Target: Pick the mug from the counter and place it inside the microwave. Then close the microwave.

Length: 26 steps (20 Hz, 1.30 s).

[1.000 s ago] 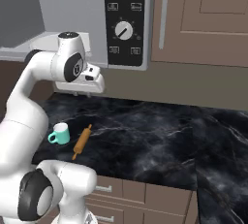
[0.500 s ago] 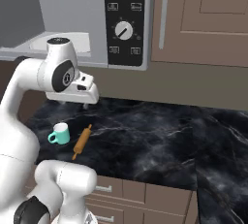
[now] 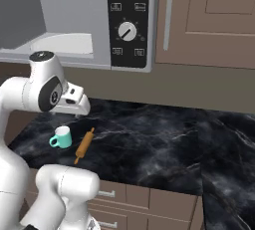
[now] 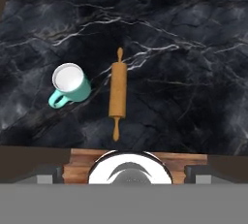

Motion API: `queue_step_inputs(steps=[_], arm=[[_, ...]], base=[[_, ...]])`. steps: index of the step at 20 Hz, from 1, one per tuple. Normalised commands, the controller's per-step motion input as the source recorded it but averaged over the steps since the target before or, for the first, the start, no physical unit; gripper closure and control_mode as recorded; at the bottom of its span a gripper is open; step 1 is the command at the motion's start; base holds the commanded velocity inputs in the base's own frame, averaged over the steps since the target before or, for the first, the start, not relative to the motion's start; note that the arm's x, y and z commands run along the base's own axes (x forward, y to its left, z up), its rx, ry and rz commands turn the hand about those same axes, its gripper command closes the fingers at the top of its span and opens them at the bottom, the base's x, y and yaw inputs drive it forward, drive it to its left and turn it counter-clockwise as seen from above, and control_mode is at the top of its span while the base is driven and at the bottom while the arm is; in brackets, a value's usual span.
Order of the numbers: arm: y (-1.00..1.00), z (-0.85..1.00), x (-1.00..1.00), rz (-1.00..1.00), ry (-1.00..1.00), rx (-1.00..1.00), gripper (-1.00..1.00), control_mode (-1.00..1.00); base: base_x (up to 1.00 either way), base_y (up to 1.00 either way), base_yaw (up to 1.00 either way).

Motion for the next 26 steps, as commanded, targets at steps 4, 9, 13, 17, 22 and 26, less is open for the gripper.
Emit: queue_step_inputs(steps=[4, 9, 13, 17, 22, 26], arm=[[0.56, -0.05, 0.0, -0.05, -0.06, 0.0, -1.0, -1.0], [0.43, -0.06, 0.0, -0.1, 0.0, 0.0, -1.0, -1.0], [0.23, 0.0, 0.03, -0.12, 0.0, 0.0, -1.0, -1.0], [0.09, -0.03, 0.23, -0.14, 0.0, 0.06, -1.0, -1.0], [0.08, -0.08, 0.34, -0.15, 0.0, 0.09, -1.0, -1.0], [0.0, -0.23, 0.18, -0.05, 0.01, 0.13, -1.0, -1.0]], base=[[0.0, 0.0, 0.0], [0.0, 0.0, 0.0], [0.0, 0.0, 0.0], [0.0, 0.0, 0.0], [0.0, 0.0, 0.0], [0.0, 0.0, 0.0]])
